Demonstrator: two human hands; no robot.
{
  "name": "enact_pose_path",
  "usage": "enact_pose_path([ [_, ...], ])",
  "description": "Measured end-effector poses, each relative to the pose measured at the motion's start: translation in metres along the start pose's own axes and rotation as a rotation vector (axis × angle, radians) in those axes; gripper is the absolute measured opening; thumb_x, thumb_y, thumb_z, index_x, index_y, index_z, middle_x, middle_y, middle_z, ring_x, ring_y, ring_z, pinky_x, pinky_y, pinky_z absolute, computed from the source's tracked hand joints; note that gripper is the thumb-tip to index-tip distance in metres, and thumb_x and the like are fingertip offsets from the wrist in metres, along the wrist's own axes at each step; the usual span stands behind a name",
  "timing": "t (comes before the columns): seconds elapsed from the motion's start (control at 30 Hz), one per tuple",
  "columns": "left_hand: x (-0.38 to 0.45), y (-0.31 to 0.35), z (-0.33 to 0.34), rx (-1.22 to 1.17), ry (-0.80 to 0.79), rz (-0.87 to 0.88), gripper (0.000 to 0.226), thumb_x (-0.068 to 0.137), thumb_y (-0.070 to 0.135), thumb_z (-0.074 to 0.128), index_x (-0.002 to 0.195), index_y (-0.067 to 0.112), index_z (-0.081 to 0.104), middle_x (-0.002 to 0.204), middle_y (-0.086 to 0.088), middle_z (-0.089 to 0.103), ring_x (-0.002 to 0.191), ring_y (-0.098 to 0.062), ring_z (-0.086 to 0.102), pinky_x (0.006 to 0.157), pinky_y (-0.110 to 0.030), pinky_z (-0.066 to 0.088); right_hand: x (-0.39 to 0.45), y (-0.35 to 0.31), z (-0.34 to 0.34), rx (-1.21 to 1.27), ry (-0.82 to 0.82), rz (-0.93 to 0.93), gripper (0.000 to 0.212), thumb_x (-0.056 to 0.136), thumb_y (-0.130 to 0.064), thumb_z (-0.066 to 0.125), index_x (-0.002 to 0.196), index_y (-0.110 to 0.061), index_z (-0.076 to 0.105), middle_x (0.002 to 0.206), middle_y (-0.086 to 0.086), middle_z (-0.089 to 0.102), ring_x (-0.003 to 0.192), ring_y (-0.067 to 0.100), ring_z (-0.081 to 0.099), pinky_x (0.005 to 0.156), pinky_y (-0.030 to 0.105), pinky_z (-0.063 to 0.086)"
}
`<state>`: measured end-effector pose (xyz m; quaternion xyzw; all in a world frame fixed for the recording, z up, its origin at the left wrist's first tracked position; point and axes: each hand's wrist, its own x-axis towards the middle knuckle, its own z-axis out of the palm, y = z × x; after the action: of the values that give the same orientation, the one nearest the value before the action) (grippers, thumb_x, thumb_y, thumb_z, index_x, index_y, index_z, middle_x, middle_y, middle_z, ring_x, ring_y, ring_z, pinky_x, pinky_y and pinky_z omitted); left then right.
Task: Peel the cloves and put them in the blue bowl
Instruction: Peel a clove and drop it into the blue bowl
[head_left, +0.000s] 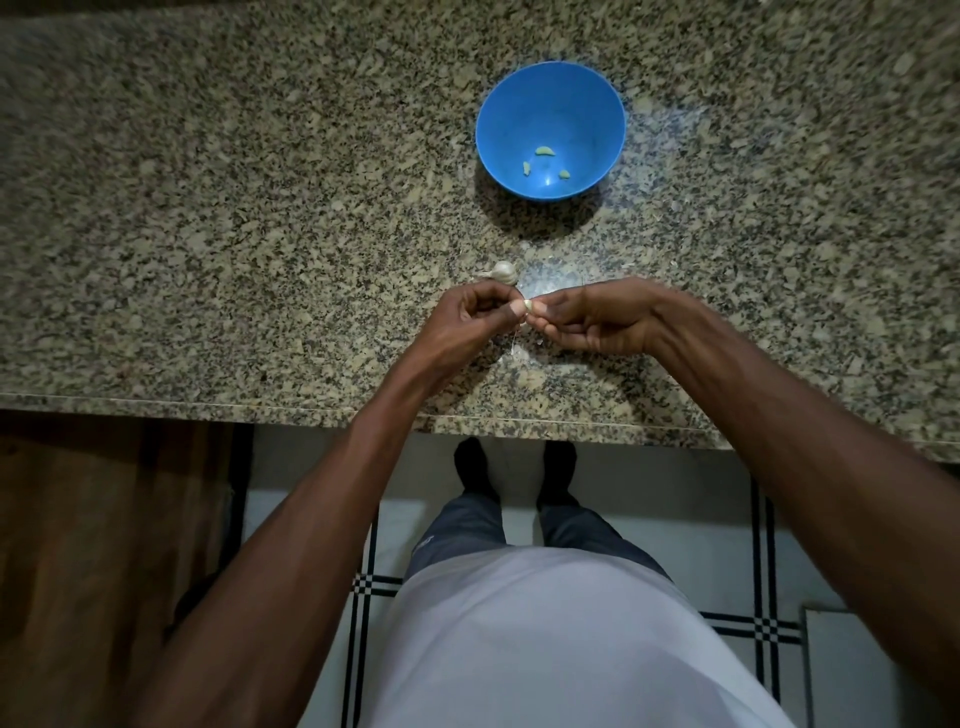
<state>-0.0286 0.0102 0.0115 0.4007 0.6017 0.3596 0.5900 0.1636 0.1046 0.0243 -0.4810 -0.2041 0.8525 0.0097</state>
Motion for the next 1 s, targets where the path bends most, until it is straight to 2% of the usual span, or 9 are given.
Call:
enact_pose_path([
  [0.07,0.0,-0.001,0.004,0.021,0.038,0.002,0.019,0.099,0.015,0.068,0.108,-0.001,0.071,0.102,-0.01,0.072,0.092,-0.01,0.068,0.083,-0.023,0.055,0.002,0.003,0.0,0.006,0.02,-0.04,0.014,0.099,0.003,0.061,0.106,-0.002,0.072,0.09,0.007,0.076,0.079,0.008,0.075,0.071,0.017,0.062],
  [0.2,0.004,-0.006,0.012,0.082,0.175,0.006,0.019,0.098,0.023,0.071,0.105,0.006,0.073,0.103,-0.017,0.073,0.093,-0.018,0.067,0.087,-0.04,0.059,0.0,0.011,0.005,-0.077,0.122,-0.241,0.013,0.095,0.006,0.065,0.103,0.003,0.075,0.094,0.013,0.078,0.085,0.017,0.077,0.078,0.024,0.064],
  [0.37,0.003,-0.007,0.02,0.088,0.287,0.029,0.016,0.091,0.008,0.076,0.107,0.005,0.072,0.104,-0.01,0.074,0.093,-0.013,0.068,0.083,-0.025,0.058,0.0,0.023,0.009,-0.157,0.196,-0.402,0.022,0.092,0.007,0.069,0.114,0.012,0.072,0.101,0.024,0.075,0.087,0.024,0.075,0.079,0.027,0.065],
  [0.53,-0.003,-0.011,0.016,0.2,0.285,0.132,0.023,0.09,0.014,0.079,0.112,0.017,0.075,0.113,0.004,0.075,0.101,-0.014,0.072,0.088,-0.032,0.061,0.001,0.023,0.006,-0.216,0.237,-0.42,0.02,0.092,0.004,0.072,0.112,0.01,0.073,0.103,0.026,0.076,0.089,0.026,0.076,0.08,0.03,0.065],
  [0.67,-0.003,-0.007,0.016,0.368,0.351,0.195,0.012,0.091,0.013,0.076,0.102,0.016,0.08,0.101,0.006,0.077,0.092,-0.002,0.072,0.082,-0.023,0.06,0.002,0.024,0.008,-0.312,0.225,-0.415,0.022,0.091,-0.003,0.077,0.108,0.009,0.074,0.101,0.024,0.077,0.087,0.025,0.075,0.077,0.03,0.064],
  [0.8,-0.001,-0.005,0.017,0.454,0.378,0.272,0.014,0.093,0.005,0.07,0.102,0.012,0.079,0.1,0.004,0.077,0.092,-0.001,0.071,0.081,-0.016,0.057,0.001,0.023,0.013,-0.073,0.185,-0.324,0.02,0.093,0.0,0.072,0.112,0.007,0.074,0.106,0.018,0.078,0.094,0.021,0.077,0.08,0.028,0.064],
  [0.87,-0.002,-0.004,0.02,0.447,0.387,0.283,0.016,0.094,0.002,0.068,0.104,0.01,0.077,0.1,0.003,0.077,0.093,-0.001,0.071,0.082,-0.014,0.056,0.002,0.024,0.014,0.03,0.168,-0.269,0.02,0.094,0.0,0.071,0.113,0.007,0.073,0.104,0.016,0.079,0.091,0.019,0.077,0.082,0.028,0.064],
  [1.0,-0.001,-0.006,0.026,0.416,0.434,0.258,0.015,0.094,0.004,0.07,0.105,0.011,0.077,0.1,0.004,0.077,0.093,-0.001,0.071,0.081,-0.014,0.056,0.001,0.029,0.017,0.047,0.215,-0.298,0.024,0.095,-0.002,0.071,0.115,0.01,0.072,0.093,0.014,0.078,0.08,0.016,0.075,0.072,0.023,0.063],
])
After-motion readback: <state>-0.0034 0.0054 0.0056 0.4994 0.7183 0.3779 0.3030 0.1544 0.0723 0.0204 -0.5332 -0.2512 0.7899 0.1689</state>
